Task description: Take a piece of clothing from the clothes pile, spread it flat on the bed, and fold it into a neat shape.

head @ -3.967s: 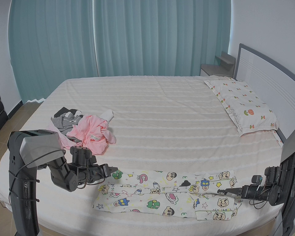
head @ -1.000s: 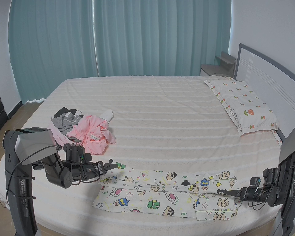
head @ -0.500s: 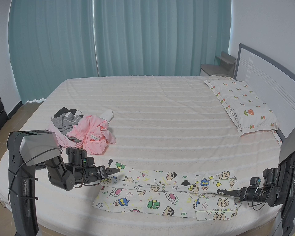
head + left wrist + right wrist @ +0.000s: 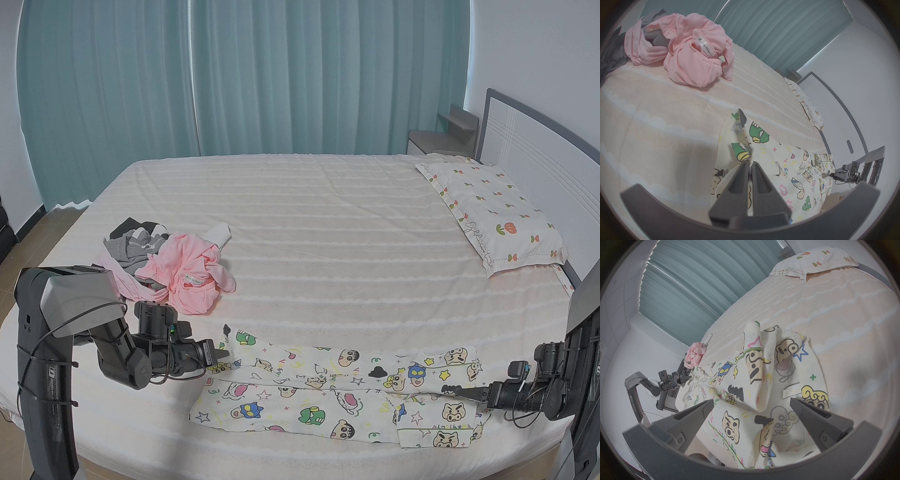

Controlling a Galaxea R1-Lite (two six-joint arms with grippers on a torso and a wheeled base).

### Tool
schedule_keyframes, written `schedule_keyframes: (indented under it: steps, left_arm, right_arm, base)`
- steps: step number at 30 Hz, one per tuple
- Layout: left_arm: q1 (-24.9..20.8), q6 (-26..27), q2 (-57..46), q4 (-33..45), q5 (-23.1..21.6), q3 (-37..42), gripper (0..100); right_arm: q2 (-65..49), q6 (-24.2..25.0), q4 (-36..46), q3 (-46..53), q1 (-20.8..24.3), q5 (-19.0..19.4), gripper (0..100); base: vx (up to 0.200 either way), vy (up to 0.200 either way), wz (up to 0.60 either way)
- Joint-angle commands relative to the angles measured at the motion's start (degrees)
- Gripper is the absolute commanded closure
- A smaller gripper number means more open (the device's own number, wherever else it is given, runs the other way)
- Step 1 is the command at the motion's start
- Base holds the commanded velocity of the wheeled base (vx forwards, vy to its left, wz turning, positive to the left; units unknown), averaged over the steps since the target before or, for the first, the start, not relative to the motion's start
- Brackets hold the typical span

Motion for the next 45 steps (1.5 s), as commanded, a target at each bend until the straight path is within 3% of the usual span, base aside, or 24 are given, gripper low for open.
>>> schedule_keyframes:
  steps: [1, 16, 31, 45]
  left_arm:
    - [0.5, 0.0, -0.3, -0.1, 0.2, 0.1, 100]
    - [0.1, -0.5, -6.0, 0.4, 1.4, -2.0, 100]
    - [-2.2, -3.7, -5.6, 0.4, 7.0, -9.3, 100]
    - [-1.7, -3.4, -5.8, -3.3, 7.1, -1.3, 100]
  right_arm:
    - [0.2, 0.0, 0.0, 0.0, 0.1, 0.0, 0]
    - [0.2, 0.0, 0.0, 0.0, 0.1, 0.0, 0]
    - [0.2, 0.0, -0.1, 0.0, 0.1, 0.0, 0]
    - [0.2, 0.0, 0.0, 0.0, 0.2, 0.0, 0]
  base:
    - [0.0, 0.0, 0.0]
    - [0.0, 0.0, 0.0]
    - [0.0, 0.0, 0.0]
    - [0.0, 0.0, 0.0]
